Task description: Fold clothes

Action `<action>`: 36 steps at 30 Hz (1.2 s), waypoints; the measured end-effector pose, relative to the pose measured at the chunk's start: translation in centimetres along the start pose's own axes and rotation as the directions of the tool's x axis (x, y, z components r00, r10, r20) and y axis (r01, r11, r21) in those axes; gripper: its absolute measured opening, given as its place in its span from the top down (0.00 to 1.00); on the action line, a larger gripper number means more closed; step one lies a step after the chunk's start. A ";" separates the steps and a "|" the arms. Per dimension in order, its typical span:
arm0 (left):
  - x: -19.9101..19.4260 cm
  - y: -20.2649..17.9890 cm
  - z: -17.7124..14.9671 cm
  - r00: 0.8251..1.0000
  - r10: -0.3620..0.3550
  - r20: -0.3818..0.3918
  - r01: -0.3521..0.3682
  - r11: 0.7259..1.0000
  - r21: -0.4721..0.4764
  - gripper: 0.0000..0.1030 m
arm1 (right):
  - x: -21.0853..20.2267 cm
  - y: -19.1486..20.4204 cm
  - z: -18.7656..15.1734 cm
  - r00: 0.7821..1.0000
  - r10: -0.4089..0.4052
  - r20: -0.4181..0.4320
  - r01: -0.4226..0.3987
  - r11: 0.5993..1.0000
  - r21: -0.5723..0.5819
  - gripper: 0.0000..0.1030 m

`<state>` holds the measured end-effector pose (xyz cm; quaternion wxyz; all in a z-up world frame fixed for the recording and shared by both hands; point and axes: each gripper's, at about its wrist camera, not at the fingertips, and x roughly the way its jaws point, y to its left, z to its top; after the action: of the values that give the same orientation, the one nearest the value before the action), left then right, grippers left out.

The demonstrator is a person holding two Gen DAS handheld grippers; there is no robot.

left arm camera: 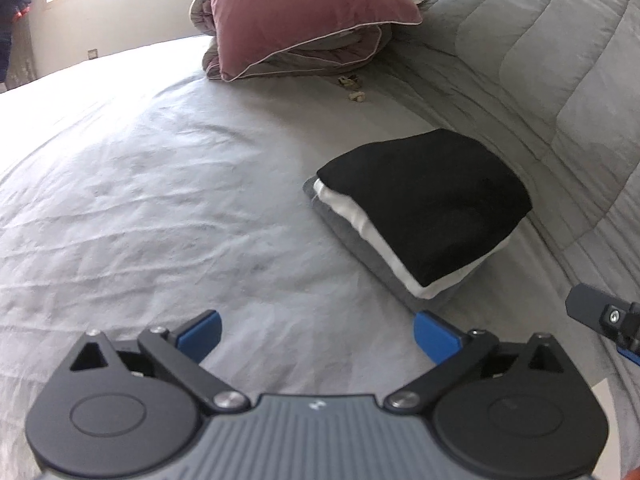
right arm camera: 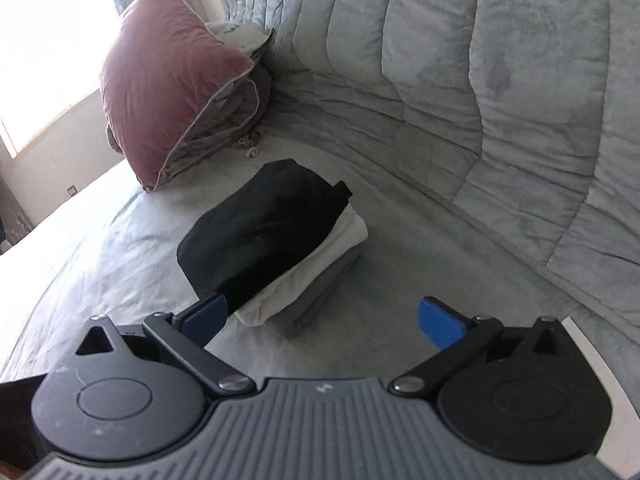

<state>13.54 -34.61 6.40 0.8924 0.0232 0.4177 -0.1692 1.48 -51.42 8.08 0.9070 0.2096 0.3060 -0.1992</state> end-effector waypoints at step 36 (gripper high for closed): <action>-3.2 -2.2 0.0 0.993 0.019 0.117 -0.028 0.996 0.080 0.01 | 0.2 -0.1 -0.6 0.999 -0.048 -0.004 0.047 0.995 -0.087 0.00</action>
<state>10.90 -35.79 9.03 0.9154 0.0545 0.3575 -0.1766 1.26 -51.24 7.48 0.9094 0.1630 0.3220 -0.2065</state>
